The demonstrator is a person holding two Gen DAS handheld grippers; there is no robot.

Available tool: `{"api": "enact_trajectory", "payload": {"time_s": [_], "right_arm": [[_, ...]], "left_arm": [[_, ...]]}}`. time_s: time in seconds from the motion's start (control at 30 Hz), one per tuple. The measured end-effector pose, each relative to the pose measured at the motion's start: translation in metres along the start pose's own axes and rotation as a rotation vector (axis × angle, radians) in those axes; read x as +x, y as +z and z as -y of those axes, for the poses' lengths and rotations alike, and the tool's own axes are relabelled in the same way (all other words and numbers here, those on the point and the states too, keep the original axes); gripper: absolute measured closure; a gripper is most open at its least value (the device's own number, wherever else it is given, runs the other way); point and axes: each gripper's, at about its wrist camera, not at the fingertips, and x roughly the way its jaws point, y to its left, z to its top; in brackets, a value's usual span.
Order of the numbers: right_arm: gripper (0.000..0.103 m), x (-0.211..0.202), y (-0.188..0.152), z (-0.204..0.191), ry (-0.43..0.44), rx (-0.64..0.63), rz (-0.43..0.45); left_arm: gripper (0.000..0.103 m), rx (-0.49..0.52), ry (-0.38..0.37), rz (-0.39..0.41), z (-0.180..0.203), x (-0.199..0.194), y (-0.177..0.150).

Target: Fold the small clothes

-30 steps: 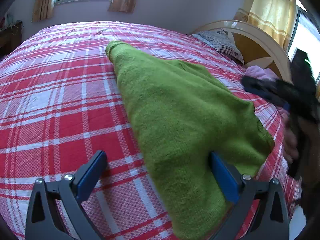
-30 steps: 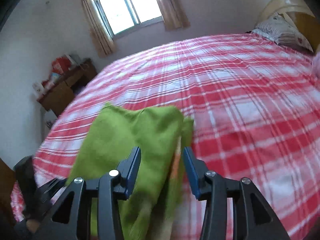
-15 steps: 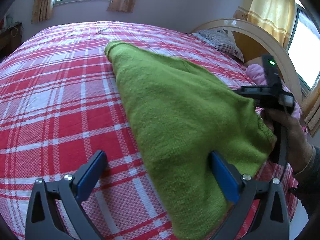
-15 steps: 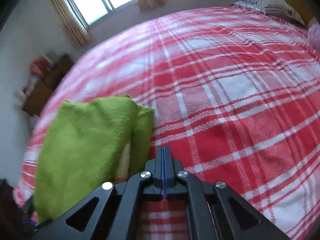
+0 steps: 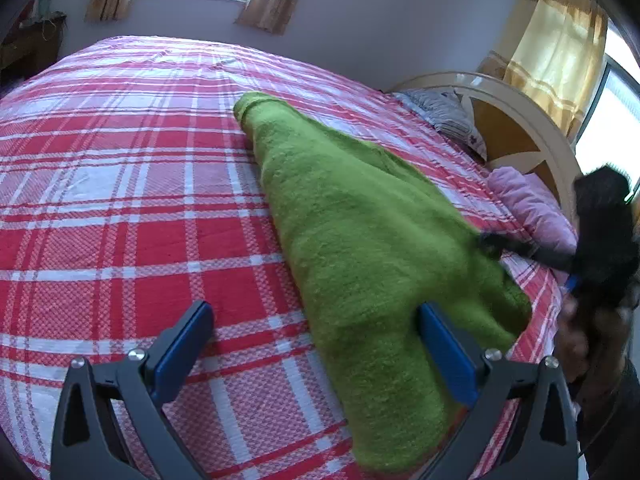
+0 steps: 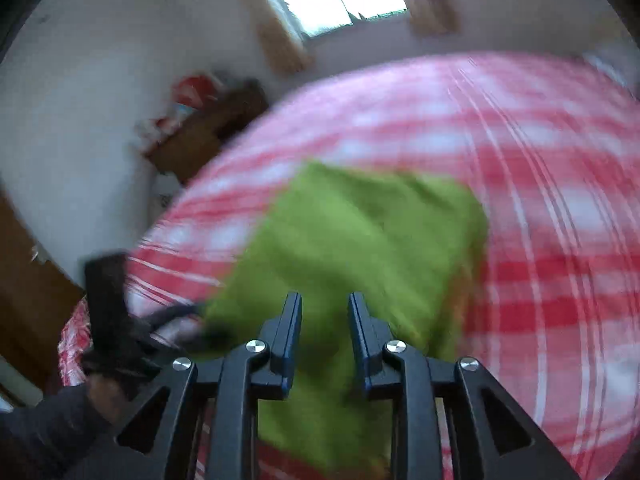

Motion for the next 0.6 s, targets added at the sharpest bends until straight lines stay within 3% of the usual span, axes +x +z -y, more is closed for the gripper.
{"api": "enact_trajectory", "payload": {"time_s": [0.03,0.07,0.17,0.23,0.3,0.37,0.43,0.53,0.6], "right_arm": [[0.086,0.008,-0.013,0.013,-0.032,0.038,-0.043],[0.088,0.006,-0.025,0.022,0.017,0.061,-0.022],[0.085,-0.006,-0.031,0.030,0.087,0.090,0.025],[0.083,-0.013,-0.026,0.022,0.070,0.054,0.056],[0.065,-0.017,-0.017,0.019,0.087,0.042,0.080],[0.027,-0.019,-0.007,0.024,0.116,0.076,0.112],[0.023,-0.024,0.003,0.036,0.102,0.125,0.181],[0.023,-0.019,0.014,0.058,0.119,0.231,0.213],[0.023,-0.007,0.019,0.073,0.054,0.276,0.197]], "left_arm": [[0.000,0.003,0.002,-0.005,0.002,0.001,0.000],[0.000,0.008,0.006,-0.012,0.003,0.003,0.000],[0.000,0.033,0.031,-0.037,0.009,0.010,0.002],[0.000,0.046,0.043,-0.044,0.013,0.013,0.004],[0.000,0.074,0.060,-0.063,0.020,0.018,0.006],[0.000,0.102,0.071,-0.070,0.026,0.020,0.005],[0.000,0.111,0.075,-0.069,0.027,0.019,0.003],[0.000,0.106,0.065,-0.071,0.025,0.019,0.004],[0.000,0.107,0.062,-0.073,0.024,0.019,0.004]]}}
